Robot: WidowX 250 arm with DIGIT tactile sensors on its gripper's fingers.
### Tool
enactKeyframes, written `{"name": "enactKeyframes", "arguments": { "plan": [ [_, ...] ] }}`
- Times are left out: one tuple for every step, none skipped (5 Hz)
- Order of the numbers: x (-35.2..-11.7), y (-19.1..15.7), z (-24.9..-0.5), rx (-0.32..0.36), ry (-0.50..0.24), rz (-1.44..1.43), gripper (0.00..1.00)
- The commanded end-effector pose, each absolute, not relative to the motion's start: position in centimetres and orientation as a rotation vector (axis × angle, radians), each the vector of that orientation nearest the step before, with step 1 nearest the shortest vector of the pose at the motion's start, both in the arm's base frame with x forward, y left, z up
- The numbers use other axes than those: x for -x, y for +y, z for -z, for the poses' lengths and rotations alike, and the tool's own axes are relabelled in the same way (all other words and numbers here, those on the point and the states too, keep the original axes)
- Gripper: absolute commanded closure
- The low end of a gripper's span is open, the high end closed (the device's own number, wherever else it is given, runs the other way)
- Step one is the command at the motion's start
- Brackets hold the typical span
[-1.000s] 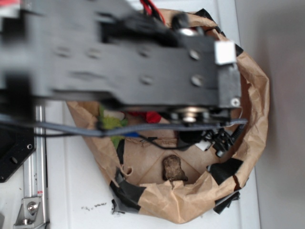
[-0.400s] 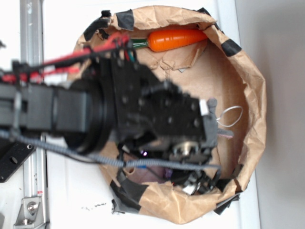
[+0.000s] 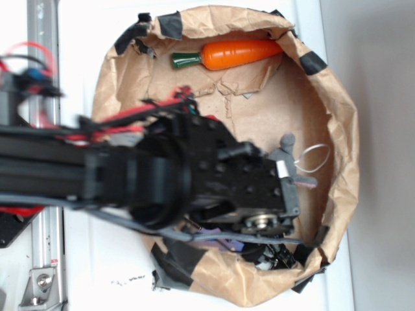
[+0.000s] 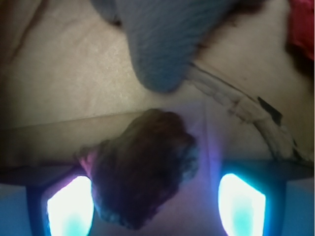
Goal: Grab the rock.
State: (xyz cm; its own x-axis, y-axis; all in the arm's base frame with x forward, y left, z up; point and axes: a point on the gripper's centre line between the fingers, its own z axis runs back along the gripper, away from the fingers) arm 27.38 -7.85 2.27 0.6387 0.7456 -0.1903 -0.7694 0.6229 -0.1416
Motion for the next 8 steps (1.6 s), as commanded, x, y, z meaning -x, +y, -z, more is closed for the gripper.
{"name": "enactKeyframes", "arguments": {
  "plan": [
    [-27.2,-7.9,-3.6,0.180,0.121,-0.844,1.00],
    [-27.6,-5.4,-8.2,0.179,0.033,-0.740,1.00],
    [-30.0,-1.6,-13.1,0.271,-0.122,-0.686,1.00],
    [-31.2,0.9,-18.5,0.298,-0.263,-0.562,1.00],
    [-30.8,0.7,-20.8,0.269,-0.320,-0.327,1.00],
    [-28.9,-0.7,-21.9,0.064,-0.359,-0.087,1.00],
    [-27.4,-0.5,-21.5,-0.010,-0.300,-0.022,1.00],
    [-27.5,0.7,-20.3,-0.012,-0.269,-0.049,1.00]
  ]
}}
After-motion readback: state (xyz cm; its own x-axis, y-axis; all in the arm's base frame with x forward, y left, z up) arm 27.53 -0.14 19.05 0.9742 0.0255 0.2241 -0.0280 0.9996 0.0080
